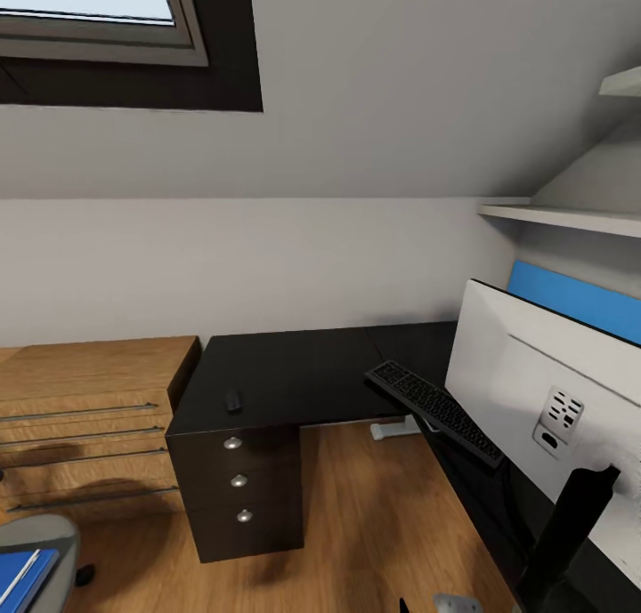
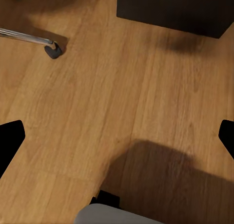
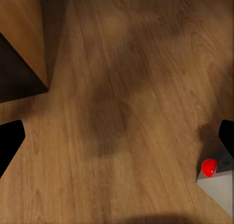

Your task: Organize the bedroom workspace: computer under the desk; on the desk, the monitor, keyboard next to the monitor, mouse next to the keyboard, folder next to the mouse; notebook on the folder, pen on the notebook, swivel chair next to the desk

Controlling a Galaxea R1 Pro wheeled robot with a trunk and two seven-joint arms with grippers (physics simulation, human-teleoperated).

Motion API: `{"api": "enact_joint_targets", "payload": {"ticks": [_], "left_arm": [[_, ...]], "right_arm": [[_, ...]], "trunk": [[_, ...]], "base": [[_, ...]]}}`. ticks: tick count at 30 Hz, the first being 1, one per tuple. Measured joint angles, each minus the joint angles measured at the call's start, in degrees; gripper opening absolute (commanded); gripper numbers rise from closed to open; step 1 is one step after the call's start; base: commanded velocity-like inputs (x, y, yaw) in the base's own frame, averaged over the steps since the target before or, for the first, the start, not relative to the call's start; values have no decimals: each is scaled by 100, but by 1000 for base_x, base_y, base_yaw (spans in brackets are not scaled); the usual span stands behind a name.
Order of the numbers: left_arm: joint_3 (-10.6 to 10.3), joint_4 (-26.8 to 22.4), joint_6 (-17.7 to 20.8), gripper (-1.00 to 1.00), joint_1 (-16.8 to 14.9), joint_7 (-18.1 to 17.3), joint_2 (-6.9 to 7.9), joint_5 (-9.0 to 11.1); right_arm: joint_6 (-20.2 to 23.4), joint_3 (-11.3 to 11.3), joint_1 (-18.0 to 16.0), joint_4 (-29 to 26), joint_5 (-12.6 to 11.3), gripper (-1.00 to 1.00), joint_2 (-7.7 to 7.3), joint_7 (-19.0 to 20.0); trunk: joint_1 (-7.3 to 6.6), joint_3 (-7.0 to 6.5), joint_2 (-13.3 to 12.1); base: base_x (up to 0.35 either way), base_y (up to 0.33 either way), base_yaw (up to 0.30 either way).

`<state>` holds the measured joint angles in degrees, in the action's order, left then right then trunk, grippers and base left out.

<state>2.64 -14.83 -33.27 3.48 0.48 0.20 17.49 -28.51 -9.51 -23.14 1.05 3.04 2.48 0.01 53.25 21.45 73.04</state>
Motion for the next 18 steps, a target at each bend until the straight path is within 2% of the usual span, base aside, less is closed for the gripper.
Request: {"api": "enact_joint_targets", "payload": {"ticks": [18], "left_arm": [[-8,0,7,100,0,0,0,-1]], "right_arm": [[1,7,30,5,-8,100,37,-9]], "trunk": [[0,0,0]], "base": [[0,0,0]]}}
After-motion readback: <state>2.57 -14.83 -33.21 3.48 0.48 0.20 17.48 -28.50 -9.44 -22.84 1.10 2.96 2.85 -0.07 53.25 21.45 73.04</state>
